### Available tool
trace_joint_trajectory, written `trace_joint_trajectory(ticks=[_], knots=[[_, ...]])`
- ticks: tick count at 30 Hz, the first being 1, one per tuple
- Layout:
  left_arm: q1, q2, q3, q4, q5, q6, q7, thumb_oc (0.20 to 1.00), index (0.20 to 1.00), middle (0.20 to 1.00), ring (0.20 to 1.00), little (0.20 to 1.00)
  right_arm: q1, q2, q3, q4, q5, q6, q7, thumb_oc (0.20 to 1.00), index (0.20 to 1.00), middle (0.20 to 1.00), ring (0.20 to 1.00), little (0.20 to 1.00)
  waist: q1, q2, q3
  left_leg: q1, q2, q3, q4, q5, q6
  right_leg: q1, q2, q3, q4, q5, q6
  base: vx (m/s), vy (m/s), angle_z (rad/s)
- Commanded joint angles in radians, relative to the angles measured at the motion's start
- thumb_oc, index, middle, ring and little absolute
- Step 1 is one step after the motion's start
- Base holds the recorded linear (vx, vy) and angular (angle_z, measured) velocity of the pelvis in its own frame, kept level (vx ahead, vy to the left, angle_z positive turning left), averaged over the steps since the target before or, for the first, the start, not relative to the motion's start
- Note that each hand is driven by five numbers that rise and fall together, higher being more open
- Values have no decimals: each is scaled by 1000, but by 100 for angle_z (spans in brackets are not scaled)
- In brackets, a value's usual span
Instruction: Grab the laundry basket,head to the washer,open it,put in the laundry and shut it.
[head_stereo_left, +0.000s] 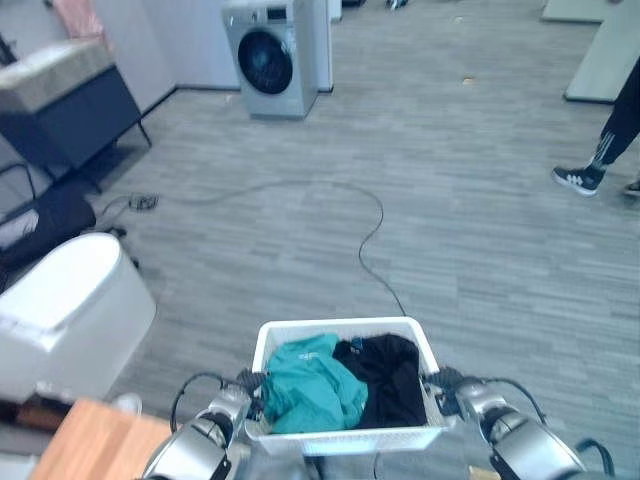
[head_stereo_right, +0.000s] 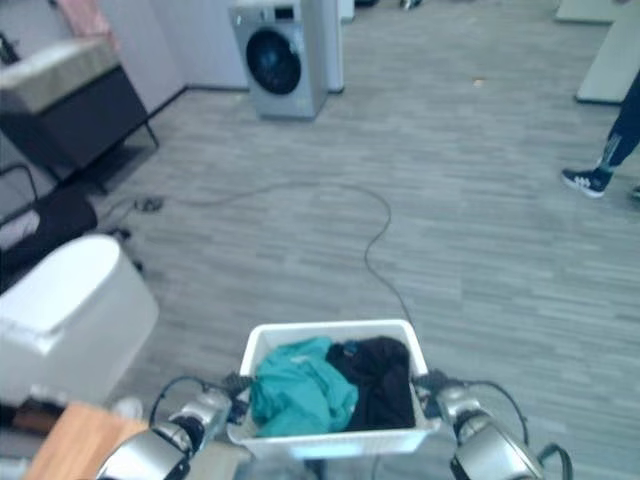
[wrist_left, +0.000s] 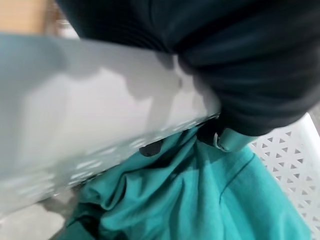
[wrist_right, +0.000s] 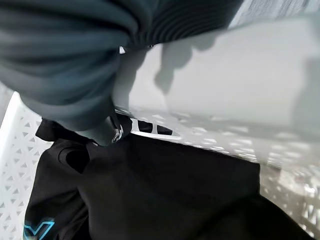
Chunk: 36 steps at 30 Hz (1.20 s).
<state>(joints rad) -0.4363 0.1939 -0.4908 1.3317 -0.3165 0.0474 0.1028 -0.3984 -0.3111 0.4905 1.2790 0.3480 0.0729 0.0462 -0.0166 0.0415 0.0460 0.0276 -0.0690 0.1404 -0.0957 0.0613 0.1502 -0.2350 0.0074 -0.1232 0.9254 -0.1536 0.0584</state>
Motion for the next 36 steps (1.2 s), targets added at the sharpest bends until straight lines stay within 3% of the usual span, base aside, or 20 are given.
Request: trace_joint_trajectory(ticks=[1, 3, 4, 5, 9, 12, 14, 15, 16, 18, 20, 22, 24, 26, 27, 29, 31, 33, 34, 36], knots=[[-175, -14, 69, -17, -89, -57, -32, 200, 200, 200, 200, 200, -131, 17, -86, -45, 115, -48, 93, 200, 200, 200, 200, 200, -23, -2, 50, -51, 18, -38, 31, 21, -96, 89, 27, 172, -317, 237, 73, 317, 76, 43], [-184, -6, 70, -22, -94, -56, -35, 200, 200, 200, 200, 200, -137, 16, -89, -44, 124, -46, 90, 200, 200, 200, 200, 200, -30, 1, 57, -35, 24, -39, 25, 20, -96, 55, 21, 140, -326, 231, 77, 296, 57, 76], [-202, -4, 69, -7, -94, -53, -44, 200, 200, 200, 200, 200, -146, 28, -89, -33, 154, -46, 85, 200, 200, 200, 200, 200, -38, 7, 56, 4, 27, -34, 10, -4, -114, 27, -20, 30, -508, 157, 51, 695, -3, 72], [-217, -3, 71, 14, -86, -52, -49, 200, 200, 200, 200, 200, -151, 19, -84, -23, 178, -47, 95, 200, 200, 200, 200, 200, -68, -6, 62, 57, 3, -71, 8, -45, -125, -4, 22, 66, -714, 190, 53, 627, -24, 49], [-231, 0, 70, 27, -58, -54, -61, 200, 200, 200, 200, 200, -151, 13, -92, -18, 178, -42, 94, 200, 200, 200, 200, 200, -100, -28, 61, 132, -2, -116, 8, -108, -137, -62, -3, 96, -916, 289, 77, 451, -88, 40], [-211, -8, 78, 49, -40, -48, -81, 200, 200, 200, 200, 200, -122, -9, -87, -23, 166, -27, 117, 200, 200, 200, 200, 200, -147, -35, 35, 198, 16, -167, 114, -153, -158, -40, 18, 181, -865, 311, 58, 667, -204, 69], [-189, -22, 79, 59, -40, -42, -90, 200, 200, 200, 200, 200, -102, -26, -84, -22, 159, -22, 123, 200, 200, 200, 200, 200, -160, -26, 23, 157, 41, -150, 324, -82, -200, 16, 36, 179, -853, 297, 24, 471, -205, 54], [-189, -22, 79, 59, -40, -42, -90, 200, 200, 200, 200, 200, -102, -26, -84, -22, 159, -22, 123, 200, 200, 200, 200, 200, -162, -28, 20, 154, 39, -151, 323, -80, -200, 13, 34, 178, -854, 298, 24, 474, -308, 76], [-170, -31, 70, 60, -31, -31, -100, 200, 200, 200, 200, 200, -76, -41, -98, -15, 154, -21, 118, 200, 200, 200, 200, 200, -166, -49, 18, 47, 85, -92, 576, 44, -238, 90, 19, 158, -885, 280, -11, 444, -334, 57], [-179, -29, 65, 59, -33, -29, -95, 200, 200, 200, 200, 200, -69, -49, -89, -20, 153, -22, 112, 200, 200, 200, 200, 200, -145, -75, 23, -55, 114, -38, 730, 61, -231, 169, 16, 160, -915, 250, -41, 504, -349, 39], [-193, -34, 62, 62, -41, -26, -90, 200, 200, 200, 200, 200, -76, -57, -85, -4, 155, -16, 97, 200, 200, 200, 200, 200, -112, -89, 37, -162, 85, 6, 755, 25, -219, 224, 8, 166, -929, 231, -47, 361, -144, -2], [-192, -37, 66, 57, -44, -29, -88, 200, 200, 200, 200, 200, -69, -62, -90, -9, 152, -17, 99, 200, 200, 200, 200, 200, -89, -93, 36, -230, 72, 52, 602, 14, -203, 273, 4, 170, -949, 219, -37, 454, -55, -36], [-188, -33, 69, 53, -38, -36, -86, 200, 200, 200, 200, 200, -57, -68, -102, -11, 155, -23, 101, 200, 200, 200, 200, 200, -68, -76, 37, -238, 77, 58, 308, 37, -187, 326, 16, 180, -968, 192, -21, 537, 31, -11], [-184, -29, 70, 51, -37, -41, -86, 200, 200, 200, 200, 200, -51, -69, -104, -13, 152, -28, 101, 200, 200, 200, 200, 200, -57, -63, 38, -230, 75, 37, 175, 70, -191, 355, 26, 186, -971, 174, -15, 536, 42, -59], [-167, -21, 75, 49, -35, -50, -89, 200, 200, 200, 200, 200, -50, -65, -96, -13, 144, -38, 111, 200, 200, 200, 200, 200, -24, -44, 39, -331, 95, -24, 8, 89, -213, 424, 32, 216, -963, 116, -15, 713, 53, -59], [-133, -6, 87, 54, -38, -48, -95, 200, 200, 200, 200, 200, -56, -50, -83, 3, 132, -22, 131, 200, 200, 200, 200, 200, -2, -28, 15, -290, 117, 17, 8, 124, -205, 509, 22, 270, -939, 45, -11, 983, 143, -68], [-111, -5, 79, 54, -38, -50, -90, 200, 200, 200, 200, 200, -42, -28, -90, 2, 129, -20, 147, 200, 200, 200, 200, 200, 30, -38, -30, -264, 69, -55, 26, 174, -187, 532, -29, 292, -861, 33, 9, 977, 280, -50], [-92, -12, 68, 43, -26, -53, -89, 200, 200, 200, 200, 200, -12, -21, -102, -8, 117, -19, 162, 200, 200, 200, 200, 200, 39, -62, -51, -247, 32, -45, 76, 119, -147, 485, -83, 296, -703, 166, 65, 774, 284, -61], [-90, -16, 59, 33, -29, -52, -85, 200, 200, 200, 200, 200, -8, -17, -111, -1, 104, -21, 164, 200, 200, 200, 200, 200, 41, -60, -32, -193, 15, -44, 91, 87, -121, 374, -93, 287, -476, 354, 92, 477, 193, -79], [-92, -15, 55, 29, -28, -52, -87, 200, 200, 200, 200, 200, -19, -13, -110, -1, 92, -17, 162, 200, 200, 200, 200, 200, 36, -48, -16, -152, 23, -35, 83, 73, -113, 320, -90, 254, -387, 399, 96, 320, 161, -37]])
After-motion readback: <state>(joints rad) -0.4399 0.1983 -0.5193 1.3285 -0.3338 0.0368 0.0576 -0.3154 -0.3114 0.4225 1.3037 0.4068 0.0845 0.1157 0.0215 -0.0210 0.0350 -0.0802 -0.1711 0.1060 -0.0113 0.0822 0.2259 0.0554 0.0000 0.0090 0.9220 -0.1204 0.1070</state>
